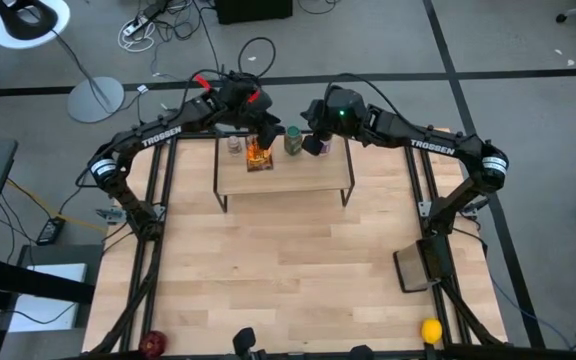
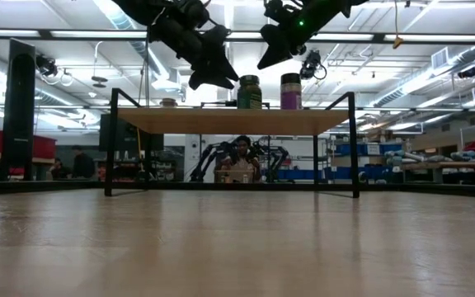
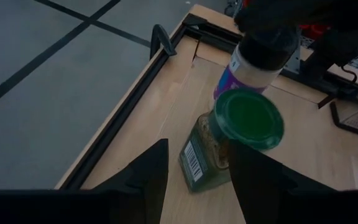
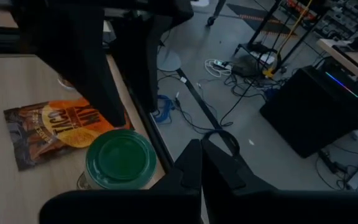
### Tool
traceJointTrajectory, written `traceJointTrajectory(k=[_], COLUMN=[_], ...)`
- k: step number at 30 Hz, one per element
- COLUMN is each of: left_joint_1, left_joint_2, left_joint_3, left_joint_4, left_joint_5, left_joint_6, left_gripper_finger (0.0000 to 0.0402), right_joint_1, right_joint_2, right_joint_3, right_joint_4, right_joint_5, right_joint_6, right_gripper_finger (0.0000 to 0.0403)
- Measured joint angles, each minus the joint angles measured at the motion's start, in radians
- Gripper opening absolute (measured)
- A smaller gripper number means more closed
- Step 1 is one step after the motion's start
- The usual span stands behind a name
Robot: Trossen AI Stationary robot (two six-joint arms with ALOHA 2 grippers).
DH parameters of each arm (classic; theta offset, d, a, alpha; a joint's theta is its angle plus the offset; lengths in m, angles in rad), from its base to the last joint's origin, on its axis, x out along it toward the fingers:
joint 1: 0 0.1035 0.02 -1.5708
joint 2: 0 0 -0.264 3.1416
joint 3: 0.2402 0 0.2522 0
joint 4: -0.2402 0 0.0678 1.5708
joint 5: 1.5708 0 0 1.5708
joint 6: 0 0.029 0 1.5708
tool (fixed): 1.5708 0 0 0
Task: Shelf spices
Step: Adjust the seasoning bottles on the shelf
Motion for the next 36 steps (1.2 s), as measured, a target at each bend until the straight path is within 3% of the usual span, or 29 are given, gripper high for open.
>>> traceJointTrajectory(k=[25,36], left_joint_1=[-0.033,-0.034], left_joint_2=[-0.004,-0.004], left_joint_3=[0.028,0.028], left_joint_4=[-0.039,-0.041], left_joint_5=[-0.01,-0.035], left_joint_6=[-0.003,-0.002], left_gripper_finger=[0.0168,0.0168], right_joint_1=[0.022,0.022], right_joint_2=[0.0,0.0], right_joint_3=[-0.031,-0.052], right_joint_4=[-0.017,0.024], right_joint_5=[-0.123,-0.124], right_joint_6=[0.124,0.125], right_gripper_finger=[0.0,0.0])
